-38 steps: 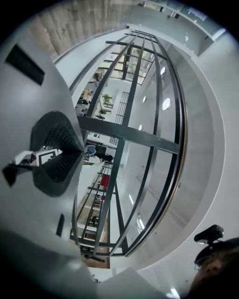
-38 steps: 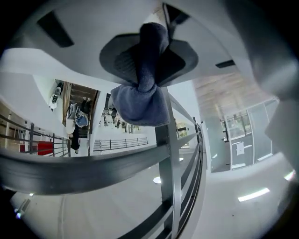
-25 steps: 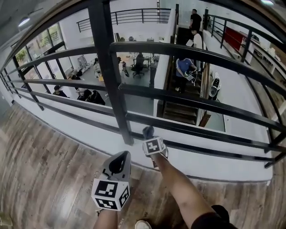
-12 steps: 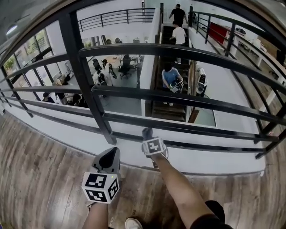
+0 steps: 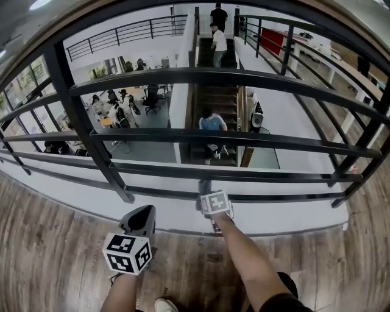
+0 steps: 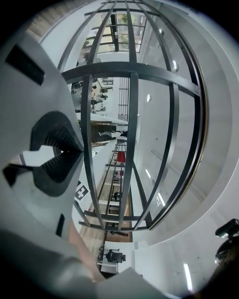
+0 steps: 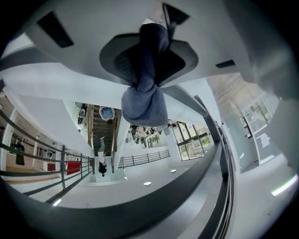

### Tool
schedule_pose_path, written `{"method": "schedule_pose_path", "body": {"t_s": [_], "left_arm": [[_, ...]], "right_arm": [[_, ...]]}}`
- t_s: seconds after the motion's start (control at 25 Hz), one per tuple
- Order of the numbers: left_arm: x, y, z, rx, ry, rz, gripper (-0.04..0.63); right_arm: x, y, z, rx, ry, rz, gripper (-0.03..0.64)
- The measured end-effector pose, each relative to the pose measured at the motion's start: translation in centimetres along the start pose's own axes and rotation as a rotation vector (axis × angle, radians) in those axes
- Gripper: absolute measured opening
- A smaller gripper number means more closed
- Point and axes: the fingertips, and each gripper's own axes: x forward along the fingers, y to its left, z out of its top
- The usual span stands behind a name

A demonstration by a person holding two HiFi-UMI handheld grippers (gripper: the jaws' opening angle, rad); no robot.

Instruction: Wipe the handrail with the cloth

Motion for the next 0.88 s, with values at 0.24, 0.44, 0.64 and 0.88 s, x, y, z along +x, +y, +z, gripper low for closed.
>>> {"method": "schedule_pose_path", "body": {"t_s": [0.24, 0.44, 0.64, 0.88], "left_arm": [[2.1, -4.6, 1.3, -0.007, -0.027, -0.038, 0.003], [3.6, -7.9, 1.7, 0.039, -0.046, -0.040, 0.003], [5.8, -12.4, 1.0, 0.037, -0.016, -0.114, 0.003], [7.2, -18.2, 1.3, 0.022, -0.001, -0.198, 0.003]], "right_arm": [[-3.8, -7.7, -2.6, 0.045, -0.005, -0.060, 0.103], [-7.3, -15.5, -4.6, 0.118, -0.020, -0.118, 0.103], [-11.4, -23.3, -7.5, 0.182, -0.024, -0.204, 0.103], [-15.7, -31.3, -9.7, 0.244, -0.061, -0.291, 0.103]]}}
